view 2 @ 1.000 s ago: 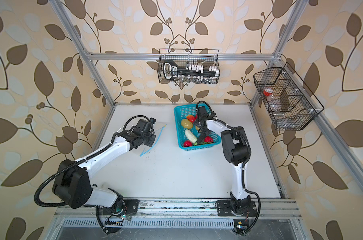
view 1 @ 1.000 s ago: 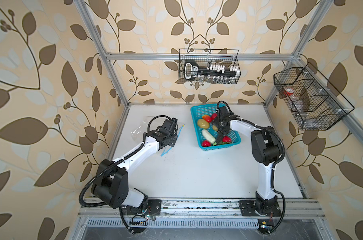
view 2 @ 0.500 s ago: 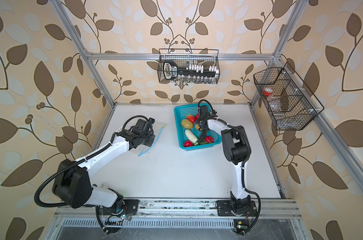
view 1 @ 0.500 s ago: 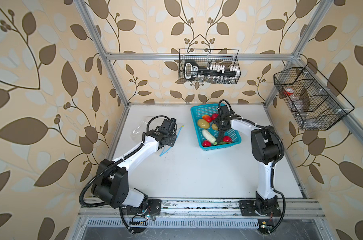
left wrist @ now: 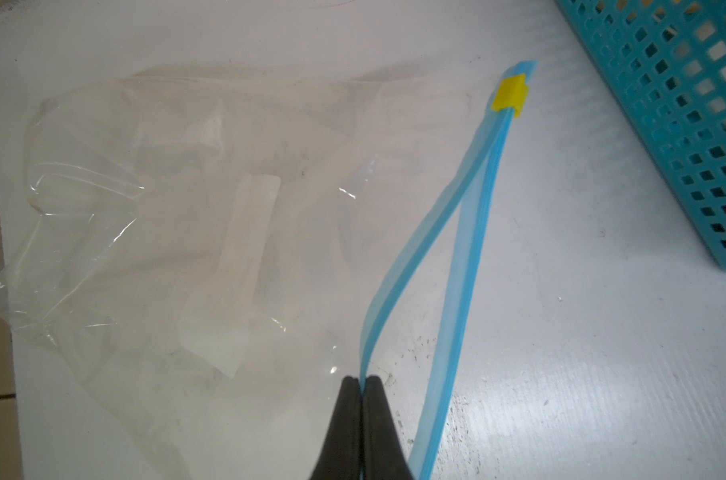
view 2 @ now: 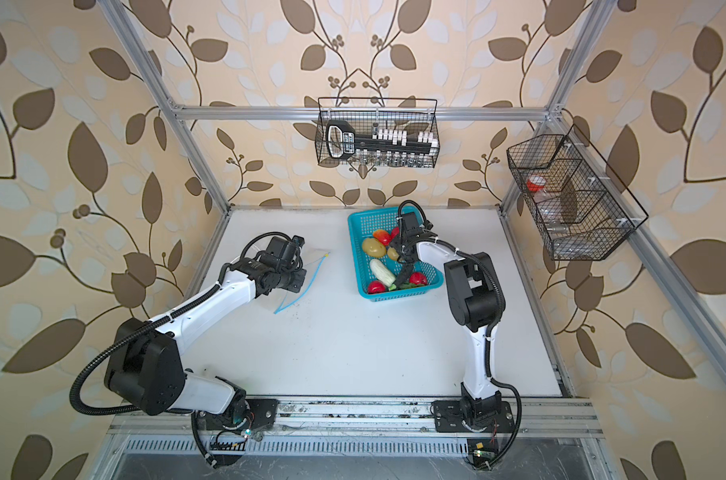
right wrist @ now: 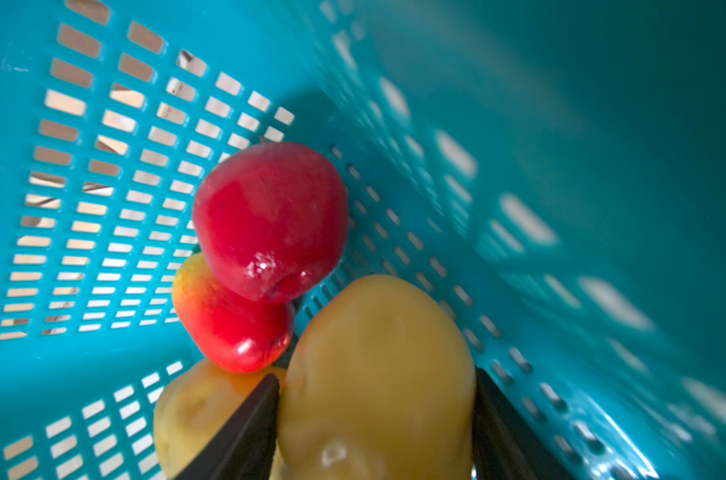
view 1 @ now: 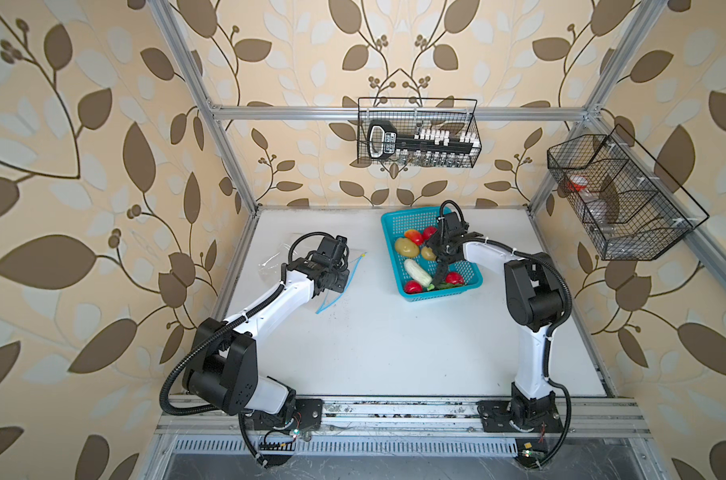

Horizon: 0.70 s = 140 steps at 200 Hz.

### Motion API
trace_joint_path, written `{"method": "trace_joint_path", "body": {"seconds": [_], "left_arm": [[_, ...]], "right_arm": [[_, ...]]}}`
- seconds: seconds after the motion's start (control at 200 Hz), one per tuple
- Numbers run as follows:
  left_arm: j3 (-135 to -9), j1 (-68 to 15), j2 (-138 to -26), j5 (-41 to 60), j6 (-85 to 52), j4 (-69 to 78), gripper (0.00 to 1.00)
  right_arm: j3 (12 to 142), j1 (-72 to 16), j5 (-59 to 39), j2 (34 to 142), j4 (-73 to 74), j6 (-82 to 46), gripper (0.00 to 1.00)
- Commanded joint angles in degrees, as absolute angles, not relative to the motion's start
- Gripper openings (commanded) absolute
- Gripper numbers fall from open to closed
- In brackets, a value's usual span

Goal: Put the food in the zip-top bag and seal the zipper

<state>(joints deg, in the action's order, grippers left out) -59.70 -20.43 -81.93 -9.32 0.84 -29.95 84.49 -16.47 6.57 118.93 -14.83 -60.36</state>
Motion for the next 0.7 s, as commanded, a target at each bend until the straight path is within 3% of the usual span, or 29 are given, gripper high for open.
{"method": "trace_joint_path", "body": {"seconds": [0.0, 0.695], "left_arm": [[-61.2, -19.3, -81.7, -7.5, -0.7, -31.0, 0.00], [-61.7, -18.4, -81.2, -7.4, -0.7, -31.3, 0.00]], "right_arm": [[82.2, -16.5, 5.7, 115.3, -13.2, -60.1, 0.44], [77.5, -18.7, 1.8, 105.3, -11.7, -54.7, 0.38]]}}
